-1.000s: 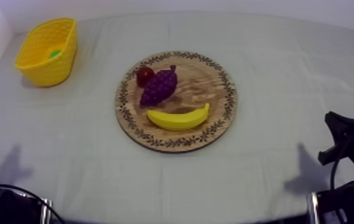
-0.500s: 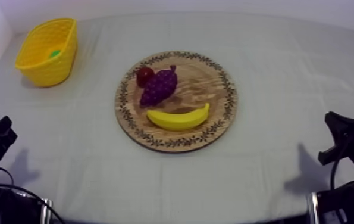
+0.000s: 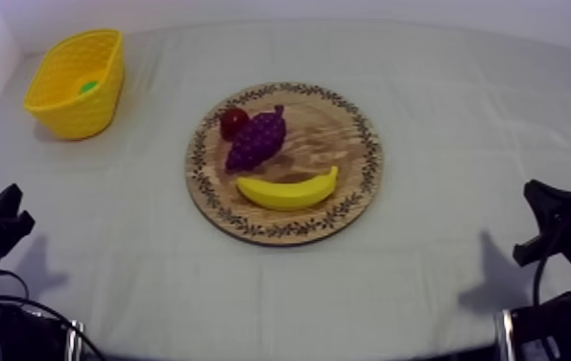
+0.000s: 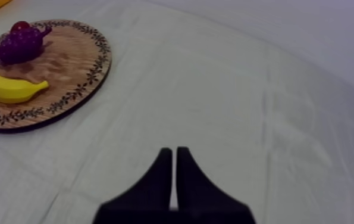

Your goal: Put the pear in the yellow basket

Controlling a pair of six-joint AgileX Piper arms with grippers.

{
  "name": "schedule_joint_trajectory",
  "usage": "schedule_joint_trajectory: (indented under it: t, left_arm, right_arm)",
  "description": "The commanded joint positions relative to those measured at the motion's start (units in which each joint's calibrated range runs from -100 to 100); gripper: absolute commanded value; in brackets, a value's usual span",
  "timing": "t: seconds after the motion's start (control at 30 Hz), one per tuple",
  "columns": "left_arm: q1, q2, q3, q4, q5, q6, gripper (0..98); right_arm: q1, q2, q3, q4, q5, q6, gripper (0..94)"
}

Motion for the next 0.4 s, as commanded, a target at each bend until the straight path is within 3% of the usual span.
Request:
schedule_joint_trajectory:
  t: [0.0,0.37]
  left_arm:
    - [0.0,0.0,0.2,0.08,-0.1,2.4,0.0]
    - [0.0,0.0,0.3,0.12,-0.4,3.0,0.0]
  right_arm:
    - [0.0,0.0,0.0,0.0,0.0,0.0,0.4]
    - [0.1,0.0,0.0,0.0,0.0,0.0,0.4]
